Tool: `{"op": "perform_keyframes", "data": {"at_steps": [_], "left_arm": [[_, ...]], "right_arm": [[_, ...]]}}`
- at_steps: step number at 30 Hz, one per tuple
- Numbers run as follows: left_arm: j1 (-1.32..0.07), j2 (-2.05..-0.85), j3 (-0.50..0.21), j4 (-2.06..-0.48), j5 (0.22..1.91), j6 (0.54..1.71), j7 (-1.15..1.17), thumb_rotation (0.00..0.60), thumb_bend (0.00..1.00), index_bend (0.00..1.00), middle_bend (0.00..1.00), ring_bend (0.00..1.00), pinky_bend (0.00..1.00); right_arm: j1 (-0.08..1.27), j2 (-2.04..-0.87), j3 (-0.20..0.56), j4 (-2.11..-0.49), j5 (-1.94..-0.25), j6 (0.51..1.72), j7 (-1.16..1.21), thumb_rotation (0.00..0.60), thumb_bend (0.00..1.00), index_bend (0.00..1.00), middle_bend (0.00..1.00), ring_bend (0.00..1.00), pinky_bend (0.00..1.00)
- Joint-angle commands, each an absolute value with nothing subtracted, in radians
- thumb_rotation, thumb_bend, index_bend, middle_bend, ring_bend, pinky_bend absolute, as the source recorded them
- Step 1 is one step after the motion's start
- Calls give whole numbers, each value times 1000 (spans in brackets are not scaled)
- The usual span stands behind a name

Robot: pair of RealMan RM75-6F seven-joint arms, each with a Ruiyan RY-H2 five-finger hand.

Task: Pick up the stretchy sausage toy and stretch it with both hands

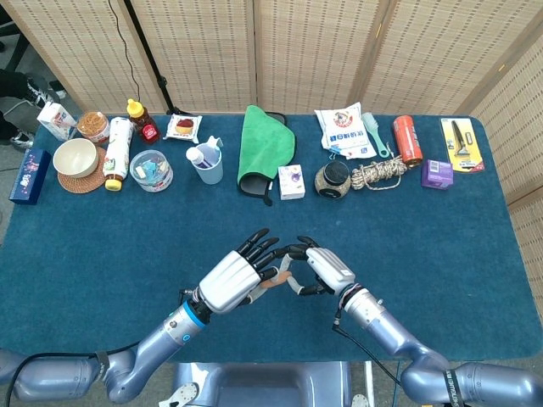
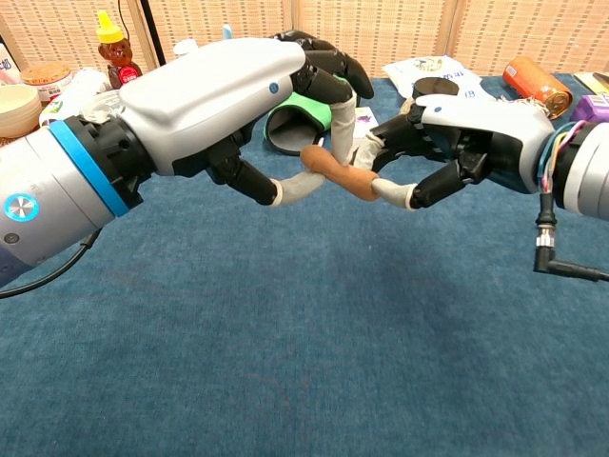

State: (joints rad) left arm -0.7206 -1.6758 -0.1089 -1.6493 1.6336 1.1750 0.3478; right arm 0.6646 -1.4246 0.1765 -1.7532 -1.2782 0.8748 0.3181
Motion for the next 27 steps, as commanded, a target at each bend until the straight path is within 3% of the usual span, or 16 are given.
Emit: {"op": "perform_keyframes", "data": {"at_steps": [1, 27], "left_arm": [[-721, -1675, -109, -1650, 1633, 1174, 348, 600, 457, 664, 225, 111, 49], [-726, -1604, -144, -1673, 1635, 1194, 317, 600, 466, 678, 226, 114, 48]], "right_arm": [[665, -1425, 176, -1751, -1279, 874, 320, 600, 536, 680, 290, 251, 0], [663, -1415, 170, -1709, -1271, 873, 303, 600, 538, 685, 296, 263, 0]]}}
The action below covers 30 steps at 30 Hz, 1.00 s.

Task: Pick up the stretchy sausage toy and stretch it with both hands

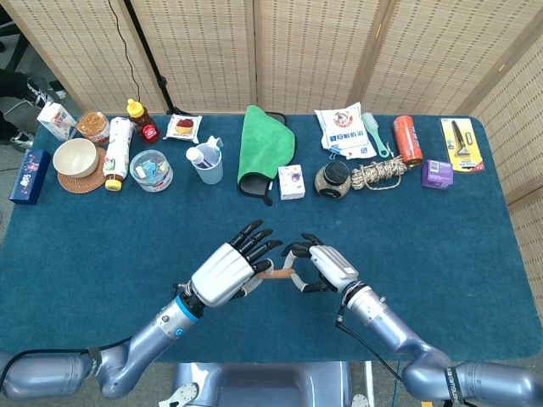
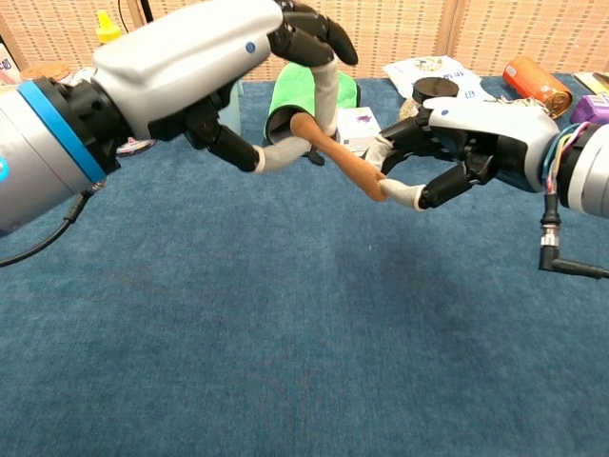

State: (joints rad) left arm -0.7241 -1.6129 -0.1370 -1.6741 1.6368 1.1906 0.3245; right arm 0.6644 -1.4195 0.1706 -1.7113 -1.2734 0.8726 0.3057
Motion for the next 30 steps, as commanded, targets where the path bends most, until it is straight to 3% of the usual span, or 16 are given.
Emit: {"op": "perform_keyframes", "data": {"at_steps": [1, 10, 30], "left_arm": [[-726, -1599, -147, -1672, 1634, 1195, 313, 600, 469, 682, 229, 116, 49], [-728, -1577, -147, -1652, 1637, 1198, 289, 600, 504, 741, 294, 177, 135], [-726, -1497, -197, -1663, 1622, 1241, 258, 600, 504, 744, 307, 187, 137]], "right_arm": [[661, -1412, 170, -1708, -1269, 872, 303, 600, 538, 687, 299, 266, 0], [648, -1401, 169, -1701, -1266, 880, 321, 600, 542, 699, 311, 281, 0], [627, -1371, 162, -1635, -1259, 874, 345, 600, 542, 692, 311, 282, 0]]}}
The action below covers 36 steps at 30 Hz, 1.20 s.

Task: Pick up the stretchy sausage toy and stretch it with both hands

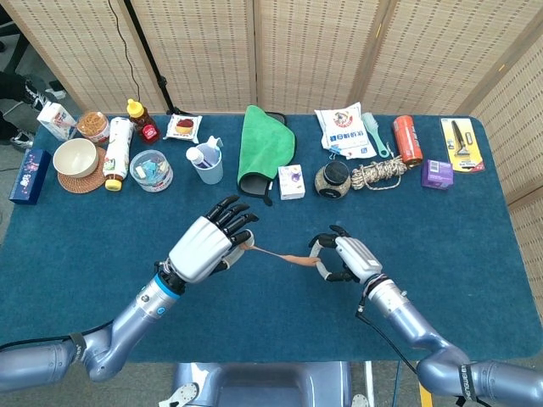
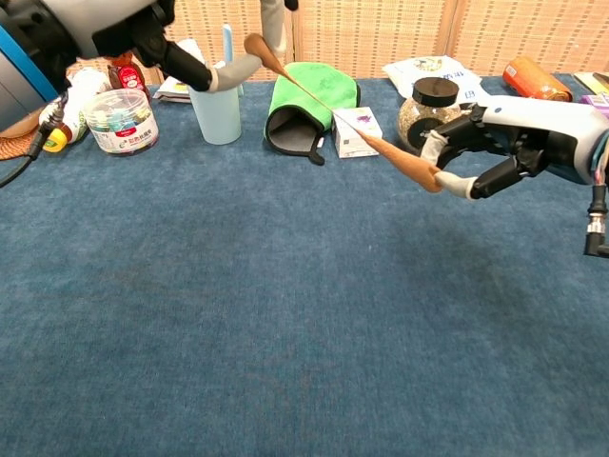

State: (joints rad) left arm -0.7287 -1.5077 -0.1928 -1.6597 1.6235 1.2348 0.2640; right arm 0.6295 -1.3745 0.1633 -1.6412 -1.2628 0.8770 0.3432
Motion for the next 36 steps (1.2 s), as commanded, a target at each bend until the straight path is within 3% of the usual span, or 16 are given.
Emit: {"op": "perform_keyframes", "data": {"at_steps": [1, 13, 36], "left_arm": [[-724, -1491, -199, -1663, 1622, 1245, 256, 600, 503, 744, 307, 187, 137], [-679, -1374, -208, -1631, 1611, 1301, 178, 600, 500, 733, 307, 178, 137], [-633, -1325, -193, -1468, 1560, 1321, 121, 600, 495, 722, 298, 165, 137]], "right_arm": [[626, -1369, 161, -1629, -1258, 874, 344, 600, 542, 692, 311, 282, 0], [592, -1330, 130, -1556, -1255, 894, 276, 600, 543, 670, 298, 269, 0], [557, -1321, 109, -1496, -1237, 887, 231, 600, 543, 658, 292, 261, 0]]}}
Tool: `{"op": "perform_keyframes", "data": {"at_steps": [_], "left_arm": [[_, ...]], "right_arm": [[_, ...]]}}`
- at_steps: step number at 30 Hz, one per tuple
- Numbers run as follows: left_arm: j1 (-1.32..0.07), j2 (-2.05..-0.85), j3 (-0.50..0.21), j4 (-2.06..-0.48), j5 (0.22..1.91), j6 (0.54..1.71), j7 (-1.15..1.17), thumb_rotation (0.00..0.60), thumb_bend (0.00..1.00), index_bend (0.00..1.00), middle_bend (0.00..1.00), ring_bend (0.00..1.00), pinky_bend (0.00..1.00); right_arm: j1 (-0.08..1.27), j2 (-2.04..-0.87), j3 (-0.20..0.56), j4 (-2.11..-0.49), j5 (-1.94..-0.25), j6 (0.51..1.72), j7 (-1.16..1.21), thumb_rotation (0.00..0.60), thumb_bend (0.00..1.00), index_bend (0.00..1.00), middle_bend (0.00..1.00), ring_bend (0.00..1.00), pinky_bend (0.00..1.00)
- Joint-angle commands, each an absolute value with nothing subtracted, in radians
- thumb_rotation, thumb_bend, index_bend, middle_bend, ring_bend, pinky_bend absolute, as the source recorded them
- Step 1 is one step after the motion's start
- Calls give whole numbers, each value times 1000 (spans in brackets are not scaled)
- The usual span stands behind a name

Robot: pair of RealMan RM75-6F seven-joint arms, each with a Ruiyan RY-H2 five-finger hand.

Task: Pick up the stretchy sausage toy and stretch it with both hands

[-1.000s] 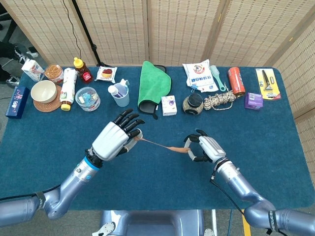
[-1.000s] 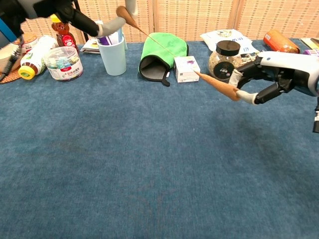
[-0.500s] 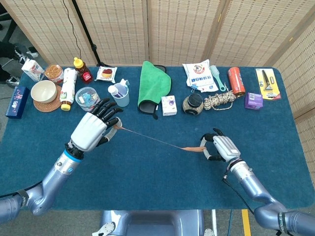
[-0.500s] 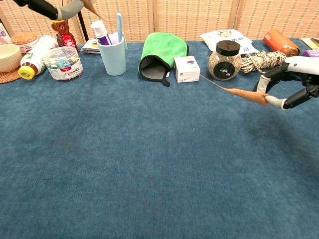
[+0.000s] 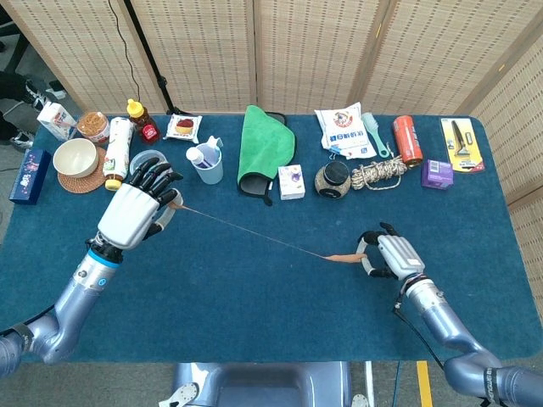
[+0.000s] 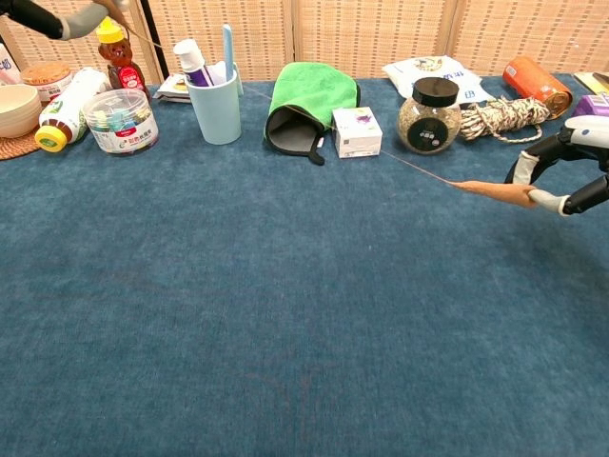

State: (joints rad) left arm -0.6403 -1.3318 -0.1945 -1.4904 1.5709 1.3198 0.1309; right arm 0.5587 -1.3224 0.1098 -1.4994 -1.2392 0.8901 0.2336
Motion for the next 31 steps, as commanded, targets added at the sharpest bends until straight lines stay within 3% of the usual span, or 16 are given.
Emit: {"op": "perform_keyframes", "data": {"at_steps": [1, 11, 31], "left_arm": [[-629, -1322, -194, -1453, 1552, 1320, 115, 600, 495, 721, 298, 165, 137], [-618, -1318, -188, -1398, 1522, 1306, 87, 600, 494, 721, 298, 165, 137], [-623, -1331, -167, -1509, 1552, 1300, 94, 600, 475, 692, 290, 159, 137]], "right_arm": [[555, -1320, 109, -1493, -1234, 886, 232, 600, 543, 658, 292, 261, 0], [547, -1317, 112, -1486, -1236, 881, 237, 600, 544, 657, 291, 261, 0], [544, -1312, 129, -1503, -1260, 896, 248, 600, 543, 634, 274, 249, 0]]}}
